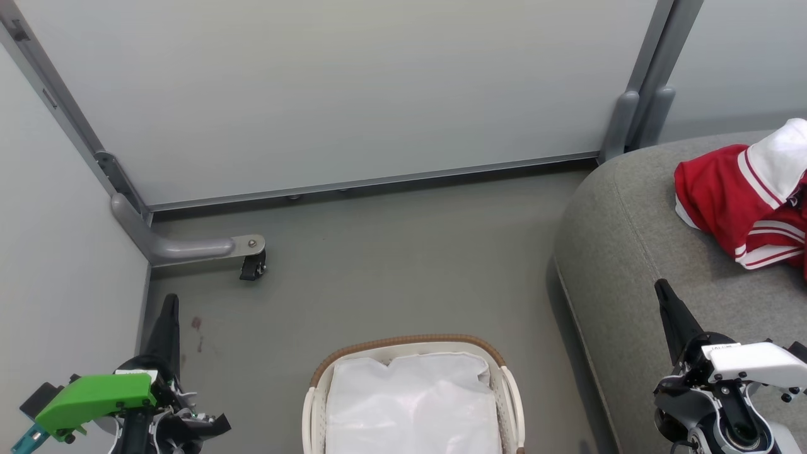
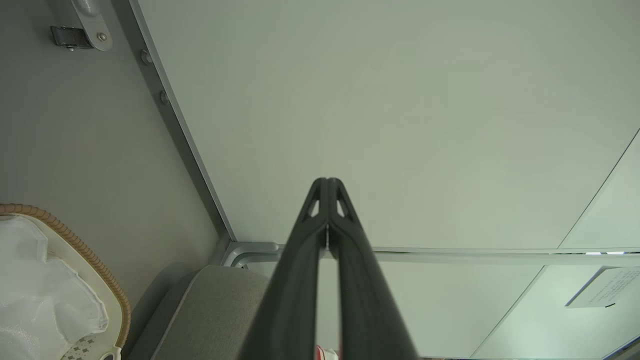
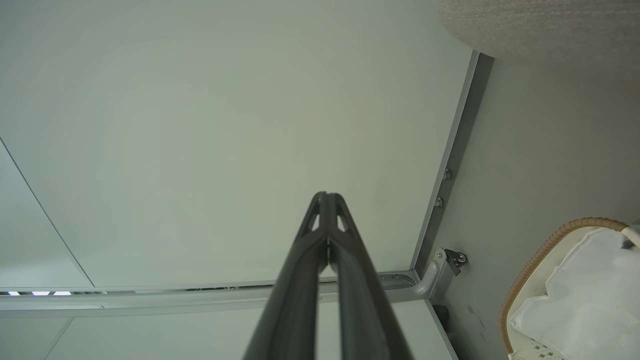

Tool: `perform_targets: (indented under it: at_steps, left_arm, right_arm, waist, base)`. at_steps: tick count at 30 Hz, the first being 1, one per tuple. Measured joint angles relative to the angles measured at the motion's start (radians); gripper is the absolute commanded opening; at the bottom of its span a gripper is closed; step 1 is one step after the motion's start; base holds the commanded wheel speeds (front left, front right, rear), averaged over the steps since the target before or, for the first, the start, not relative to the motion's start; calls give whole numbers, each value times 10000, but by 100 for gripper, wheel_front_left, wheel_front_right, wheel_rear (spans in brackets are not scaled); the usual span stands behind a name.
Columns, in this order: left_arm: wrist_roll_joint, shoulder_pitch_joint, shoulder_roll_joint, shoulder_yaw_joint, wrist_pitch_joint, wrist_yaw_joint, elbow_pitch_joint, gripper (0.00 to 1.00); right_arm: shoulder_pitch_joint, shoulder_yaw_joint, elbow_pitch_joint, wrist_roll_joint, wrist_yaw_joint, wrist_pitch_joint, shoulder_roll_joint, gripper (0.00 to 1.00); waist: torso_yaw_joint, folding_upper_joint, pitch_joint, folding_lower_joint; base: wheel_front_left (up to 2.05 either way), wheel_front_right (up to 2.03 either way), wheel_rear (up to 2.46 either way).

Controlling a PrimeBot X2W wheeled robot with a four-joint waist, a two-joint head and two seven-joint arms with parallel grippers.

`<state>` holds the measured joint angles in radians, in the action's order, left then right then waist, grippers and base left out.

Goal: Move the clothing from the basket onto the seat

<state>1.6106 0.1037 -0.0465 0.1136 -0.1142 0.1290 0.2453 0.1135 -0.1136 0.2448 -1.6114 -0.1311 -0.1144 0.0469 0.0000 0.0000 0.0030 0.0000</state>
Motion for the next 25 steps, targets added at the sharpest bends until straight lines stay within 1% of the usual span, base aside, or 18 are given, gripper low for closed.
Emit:
perform_targets:
  at_steps: [25]
  left_arm:
    - [2,0,0,0,0,0,0,0]
  right_arm:
    - [0,0,0,0,0,0,0,0]
  waist:
    - [0,0,0,0]
  base:
    - [0,0,0]
